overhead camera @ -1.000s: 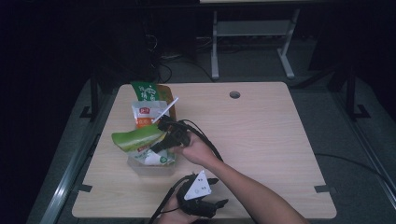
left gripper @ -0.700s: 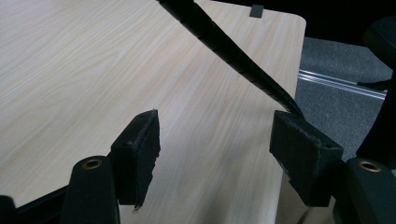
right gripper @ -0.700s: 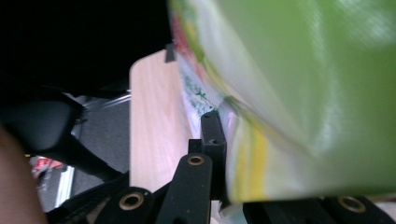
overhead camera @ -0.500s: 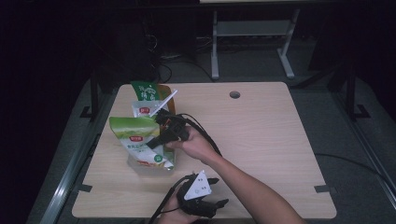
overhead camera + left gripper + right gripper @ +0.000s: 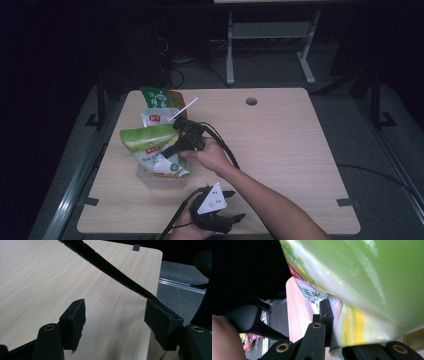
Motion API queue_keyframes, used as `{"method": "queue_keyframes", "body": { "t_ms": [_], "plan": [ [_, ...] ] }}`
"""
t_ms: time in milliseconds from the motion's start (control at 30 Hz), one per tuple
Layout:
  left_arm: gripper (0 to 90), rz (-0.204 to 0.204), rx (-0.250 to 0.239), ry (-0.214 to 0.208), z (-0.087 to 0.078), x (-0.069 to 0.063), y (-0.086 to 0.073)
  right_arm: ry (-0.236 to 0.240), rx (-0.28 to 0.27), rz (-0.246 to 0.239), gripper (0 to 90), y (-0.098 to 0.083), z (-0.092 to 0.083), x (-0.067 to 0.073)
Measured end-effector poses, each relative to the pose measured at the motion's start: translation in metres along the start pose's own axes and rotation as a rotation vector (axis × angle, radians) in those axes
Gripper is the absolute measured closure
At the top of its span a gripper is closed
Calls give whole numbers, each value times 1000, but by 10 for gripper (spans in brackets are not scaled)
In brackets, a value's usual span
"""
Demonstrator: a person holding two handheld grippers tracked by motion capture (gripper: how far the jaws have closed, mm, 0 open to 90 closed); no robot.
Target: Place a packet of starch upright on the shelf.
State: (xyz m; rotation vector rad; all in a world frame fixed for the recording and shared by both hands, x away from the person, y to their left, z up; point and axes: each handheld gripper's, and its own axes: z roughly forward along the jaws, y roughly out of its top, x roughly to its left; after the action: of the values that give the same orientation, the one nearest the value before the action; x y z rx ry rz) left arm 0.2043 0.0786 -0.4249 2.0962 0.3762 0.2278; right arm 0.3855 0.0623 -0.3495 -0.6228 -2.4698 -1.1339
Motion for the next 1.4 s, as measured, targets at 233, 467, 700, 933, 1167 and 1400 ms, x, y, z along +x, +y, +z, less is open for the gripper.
{"method": "queue_keyframes", "body": {
  "t_ms": [233, 467, 700, 933, 1167, 1400],
  "plan": [
    [328, -8, -5, -4, 1, -2, 0, -173, 78, -162, 658, -1, 3, 19],
    [329, -14, -7, -5, 1, -3, 0, -218, 178, -225, 584, 0, 22, 29],
    [329, -12, -9, -6, 1, -4, 0, -137, 199, -166, 849, 2, 21, 27],
    [329, -1, -13, 2, 0, -2, 1, -16, 114, -73, 873, 6, 9, 15],
    [329, 0, -4, -2, 0, -2, 1, 142, -14, 90, 874, 10, -5, -4],
    [329, 1, -4, -4, 0, -2, 1, 39, 20, 94, 875, -3, 7, -9]
  ]
}}
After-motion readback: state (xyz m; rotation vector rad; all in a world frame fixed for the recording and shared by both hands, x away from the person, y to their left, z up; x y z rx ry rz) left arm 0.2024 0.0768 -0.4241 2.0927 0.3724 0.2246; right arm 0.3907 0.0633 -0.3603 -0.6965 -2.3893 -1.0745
